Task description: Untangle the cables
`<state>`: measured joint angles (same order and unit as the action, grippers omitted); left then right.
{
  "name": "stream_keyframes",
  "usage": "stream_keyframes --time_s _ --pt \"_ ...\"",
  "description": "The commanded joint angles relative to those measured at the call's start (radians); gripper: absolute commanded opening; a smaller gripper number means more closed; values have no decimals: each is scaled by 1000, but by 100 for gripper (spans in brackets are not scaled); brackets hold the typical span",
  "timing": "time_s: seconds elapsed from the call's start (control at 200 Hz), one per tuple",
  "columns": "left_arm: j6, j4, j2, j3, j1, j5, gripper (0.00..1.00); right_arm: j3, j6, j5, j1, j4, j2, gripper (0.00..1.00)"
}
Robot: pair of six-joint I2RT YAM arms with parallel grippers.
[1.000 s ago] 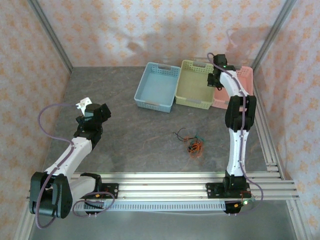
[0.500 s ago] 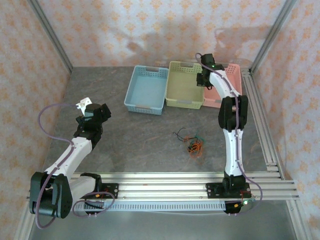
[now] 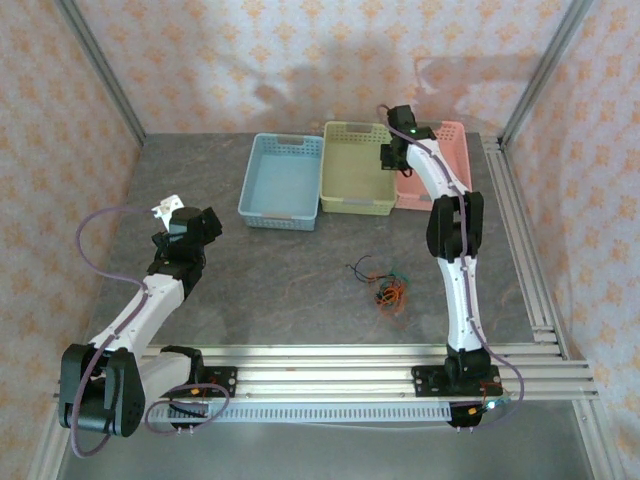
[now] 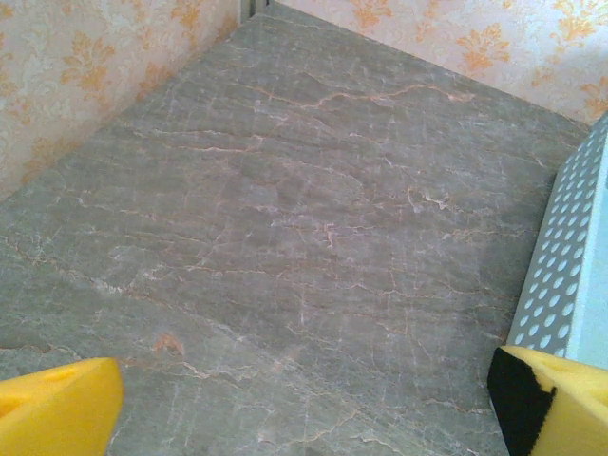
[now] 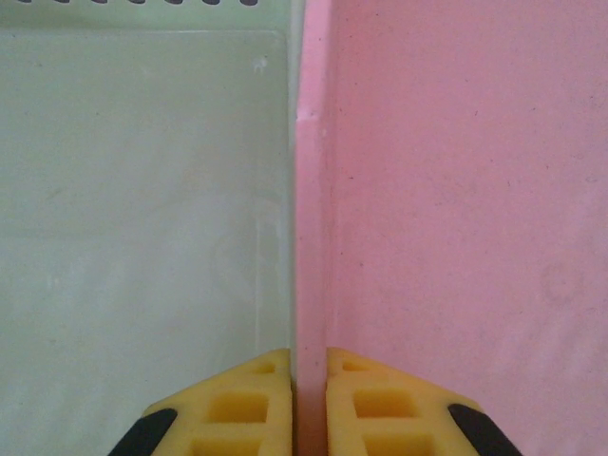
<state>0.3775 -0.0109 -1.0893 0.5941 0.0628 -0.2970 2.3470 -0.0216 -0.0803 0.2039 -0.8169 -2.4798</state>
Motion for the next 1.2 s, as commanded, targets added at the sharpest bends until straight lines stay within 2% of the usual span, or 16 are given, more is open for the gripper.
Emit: stream_keyframes --time_s 0.0,0.345,0.916,1.036,1.196 --pt "16 16 -8 26 -9 -23 100 27 -25 -26 19 -44 -32 12" --pt "18 17 -7 26 -9 -18 100 70 -32 -44 43 -59 -50 15" --pt "17 17 -11 27 -9 -16 100 136 -31 -27 46 -88 -36 36" --pt "16 17 -9 27 -9 -14 100 140 -26 -15 46 -96 2 45" --pt "14 14 -7 25 -8 3 100 107 3 -11 46 -103 104 49"
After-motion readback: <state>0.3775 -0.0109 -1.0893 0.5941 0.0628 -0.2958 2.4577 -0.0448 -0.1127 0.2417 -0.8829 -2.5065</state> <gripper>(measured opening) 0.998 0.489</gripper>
